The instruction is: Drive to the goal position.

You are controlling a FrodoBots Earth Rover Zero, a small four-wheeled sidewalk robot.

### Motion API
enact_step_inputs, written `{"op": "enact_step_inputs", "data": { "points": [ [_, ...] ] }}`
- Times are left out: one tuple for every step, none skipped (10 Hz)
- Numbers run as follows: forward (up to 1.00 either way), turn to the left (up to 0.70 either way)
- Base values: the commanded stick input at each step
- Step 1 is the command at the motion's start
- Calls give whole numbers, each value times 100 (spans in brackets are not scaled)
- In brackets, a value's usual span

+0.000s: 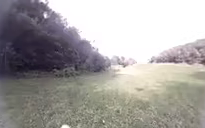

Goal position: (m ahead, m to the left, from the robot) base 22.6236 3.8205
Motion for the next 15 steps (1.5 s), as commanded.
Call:
{"op": "enact_step_inputs", "data": {
  "points": [
    [85,0],
    [85,0],
    [85,0],
    [85,0],
    [85,0],
    [85,0],
    [85,0],
    [85,0],
    [85,0],
    [85,0],
    [85,0],
    [85,0],
    [85,0],
    [85,0],
    [85,0]
  ]
}}
